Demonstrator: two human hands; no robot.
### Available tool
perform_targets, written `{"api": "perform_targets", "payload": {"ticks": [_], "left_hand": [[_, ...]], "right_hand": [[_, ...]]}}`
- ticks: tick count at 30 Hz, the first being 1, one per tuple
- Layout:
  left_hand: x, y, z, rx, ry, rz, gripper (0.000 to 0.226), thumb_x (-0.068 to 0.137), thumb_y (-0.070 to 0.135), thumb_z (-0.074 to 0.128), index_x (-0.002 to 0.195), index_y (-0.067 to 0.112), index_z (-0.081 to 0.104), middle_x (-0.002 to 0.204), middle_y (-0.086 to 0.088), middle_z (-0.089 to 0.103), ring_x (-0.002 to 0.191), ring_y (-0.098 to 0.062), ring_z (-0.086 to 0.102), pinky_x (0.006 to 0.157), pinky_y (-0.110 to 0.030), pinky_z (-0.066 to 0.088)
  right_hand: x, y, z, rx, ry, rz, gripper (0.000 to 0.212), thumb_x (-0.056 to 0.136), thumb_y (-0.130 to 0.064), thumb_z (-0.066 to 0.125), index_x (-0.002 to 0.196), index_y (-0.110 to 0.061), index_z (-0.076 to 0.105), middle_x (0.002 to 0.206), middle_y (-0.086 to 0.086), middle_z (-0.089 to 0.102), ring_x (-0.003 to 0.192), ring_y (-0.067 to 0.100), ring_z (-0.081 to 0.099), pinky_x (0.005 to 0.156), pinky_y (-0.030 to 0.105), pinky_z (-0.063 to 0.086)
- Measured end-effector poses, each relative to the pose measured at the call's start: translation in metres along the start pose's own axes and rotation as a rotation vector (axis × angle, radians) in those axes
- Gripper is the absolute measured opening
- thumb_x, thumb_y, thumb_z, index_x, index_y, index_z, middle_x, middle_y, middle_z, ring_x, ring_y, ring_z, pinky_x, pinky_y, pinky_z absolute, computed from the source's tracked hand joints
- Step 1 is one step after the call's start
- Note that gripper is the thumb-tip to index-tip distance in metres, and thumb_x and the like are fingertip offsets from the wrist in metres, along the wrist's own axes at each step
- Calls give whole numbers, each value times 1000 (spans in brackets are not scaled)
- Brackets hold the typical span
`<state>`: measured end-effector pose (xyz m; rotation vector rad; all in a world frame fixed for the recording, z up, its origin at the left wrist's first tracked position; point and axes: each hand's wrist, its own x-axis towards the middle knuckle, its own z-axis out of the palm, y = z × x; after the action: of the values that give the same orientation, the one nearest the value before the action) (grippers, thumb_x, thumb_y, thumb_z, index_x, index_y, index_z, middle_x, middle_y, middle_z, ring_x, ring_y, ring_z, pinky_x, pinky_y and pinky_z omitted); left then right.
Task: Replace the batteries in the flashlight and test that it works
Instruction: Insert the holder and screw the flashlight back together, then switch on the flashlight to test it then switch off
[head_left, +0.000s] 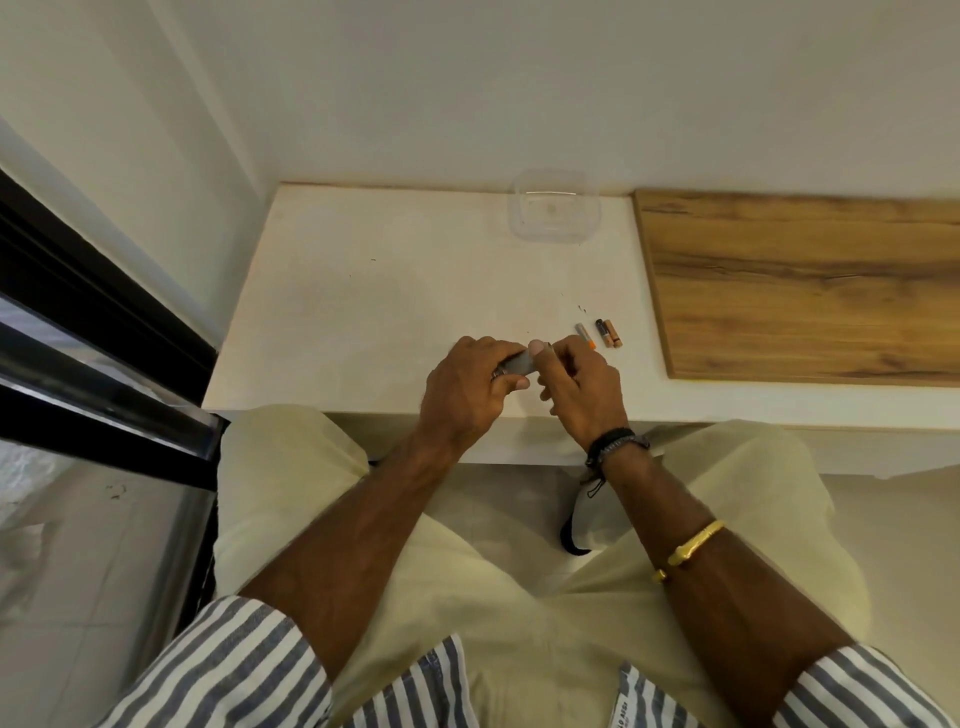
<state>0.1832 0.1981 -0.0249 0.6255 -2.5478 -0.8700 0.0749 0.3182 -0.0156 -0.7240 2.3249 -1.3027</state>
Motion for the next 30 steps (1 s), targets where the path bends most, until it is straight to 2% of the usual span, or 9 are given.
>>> {"api": "perform_targets", "payload": {"ticks": [3, 5, 8, 11, 14, 17, 19, 23, 30], "left_hand": [[2, 0, 0, -5, 67, -31, 33, 84, 36, 75, 114, 27, 64, 103, 10, 70, 92, -10, 56, 75, -30, 51], [4, 1, 1, -71, 86, -51, 36, 82, 36, 77, 114, 25, 64, 105, 9, 70, 92, -11, 59, 75, -30, 53], [3, 6, 4, -265, 131, -93, 35, 87, 33, 74, 118, 20, 65, 110, 7, 70, 95, -8, 63, 78, -29, 56], [6, 9, 4, -405, 197, -292, 33, 96, 36, 60, 123, 19, 64, 116, 9, 69, 102, 2, 62, 86, -24, 54], [11, 10, -3, -860, 96, -619, 54, 100, 51, 44, 138, 14, 54, 139, -2, 59, 127, -15, 55, 109, -39, 43], [13, 7, -11, -1267, 44, -773, 81, 96, 68, 25, 148, 8, 38, 153, -11, 43, 142, -25, 39, 119, -45, 28], [12, 5, -13, -1422, 41, -793, 91, 92, 76, 20, 151, 7, 33, 157, -12, 37, 146, -26, 33, 122, -45, 22], [11, 5, -14, -1556, 21, -784, 102, 85, 84, 17, 153, 9, 27, 161, -11, 28, 149, -28, 24, 123, -47, 16], [9, 0, -16, -1648, -33, -754, 110, 79, 89, 21, 154, 9, 24, 162, -11, 24, 150, -29, 21, 123, -47, 14]], "right_hand": [[-3, -4, 5, 214, 12, 59, 29, 93, -43, 70, 98, -15, 66, 84, 7, 72, 82, 27, 73, 67, 39, 65], [-3, -6, 9, 423, 30, 135, 24, 93, -36, 72, 102, -14, 69, 88, 6, 72, 93, 30, 73, 78, 43, 65], [-4, -10, 15, 764, 41, 272, 23, 99, -29, 66, 113, -11, 66, 103, 6, 74, 104, 26, 72, 94, 46, 59], [1, -12, 13, 1119, 27, 431, 23, 104, -29, 56, 123, -16, 61, 115, 13, 71, 108, 27, 69, 101, 50, 53], [7, -15, 6, 1433, 24, 561, 24, 101, -33, 54, 113, -14, 62, 100, 14, 65, 92, 29, 65, 100, 49, 49], [6, -15, 2, 1653, 15, 579, 27, 93, -37, 52, 90, -11, 62, 82, 9, 56, 72, 24, 56, 79, 36, 49], [5, -14, 1, 1743, -24, 553, 30, 89, -37, 48, 84, -10, 60, 74, 7, 56, 65, 24, 56, 73, 33, 51], [2, -19, -1, 1813, -59, 517, 23, 71, -31, 50, 77, -10, 56, 69, 5, 51, 65, 24, 51, 82, 37, 42], [2, -27, -1, 1858, 14, 518, 16, 68, -23, 46, 74, -9, 52, 65, 6, 46, 60, 23, 45, 70, 30, 40]]}}
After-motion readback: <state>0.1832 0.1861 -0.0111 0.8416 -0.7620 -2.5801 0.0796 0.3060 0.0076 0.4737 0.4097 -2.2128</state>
